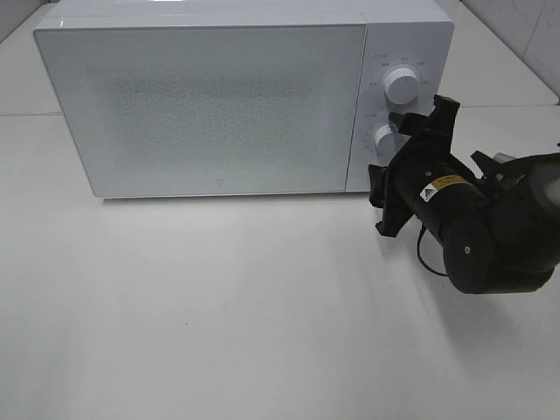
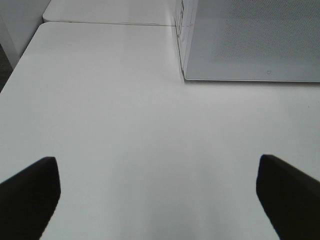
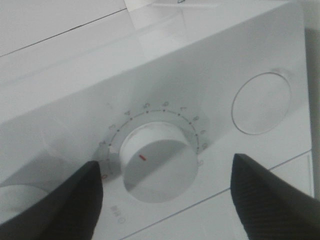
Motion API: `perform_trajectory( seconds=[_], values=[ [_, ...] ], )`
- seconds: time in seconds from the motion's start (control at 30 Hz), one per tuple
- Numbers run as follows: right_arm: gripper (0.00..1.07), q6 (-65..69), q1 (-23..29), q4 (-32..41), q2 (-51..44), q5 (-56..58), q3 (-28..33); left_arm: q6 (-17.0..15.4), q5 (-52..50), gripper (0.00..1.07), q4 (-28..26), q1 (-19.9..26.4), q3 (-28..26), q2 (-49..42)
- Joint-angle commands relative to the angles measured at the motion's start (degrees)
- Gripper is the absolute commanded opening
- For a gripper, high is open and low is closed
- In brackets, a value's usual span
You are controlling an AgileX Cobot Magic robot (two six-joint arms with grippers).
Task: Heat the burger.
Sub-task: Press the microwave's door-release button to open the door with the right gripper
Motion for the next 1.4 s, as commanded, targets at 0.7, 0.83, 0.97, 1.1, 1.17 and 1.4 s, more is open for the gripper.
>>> perform_trajectory(
  seconds=[0.7,0.83,0.97,1.1,1.17,1.4],
  values=[
    [0.72,-44.12,-0.17,1.03,-21.72,-3.44,17.76,-0.46,0.23,1.01,-0.11,0.06,-0.11,-0.57],
    [0.72,-55.92,-0.17,0.86,-26.81,-2.64,19.60,-0.46,0.23,1.01,-0.11,0.06,-0.11,-0.57],
    [0.72,-74.26,-0.17,-0.92,-36.44,6.42,20.00,-0.46,0.23,1.01,-0.11,0.06,-0.11,-0.57],
    [0.72,-83.08,-0.17,-0.34,-41.77,15.64,19.94,-0.46,0.23,1.01,-0.11,0.06,-0.11,-0.57],
    [0.72,-91.27,-0.17,2.35,-45.95,27.56,18.22,-0.46,0.23,1.01,-0.11,0.06,-0.11,-0.57],
    [0.72,-110.64,-0.17,4.07,-50.02,52.71,10.83,-0.46,0.23,1.01,-0.11,0.06,-0.11,-0.57]
  ],
)
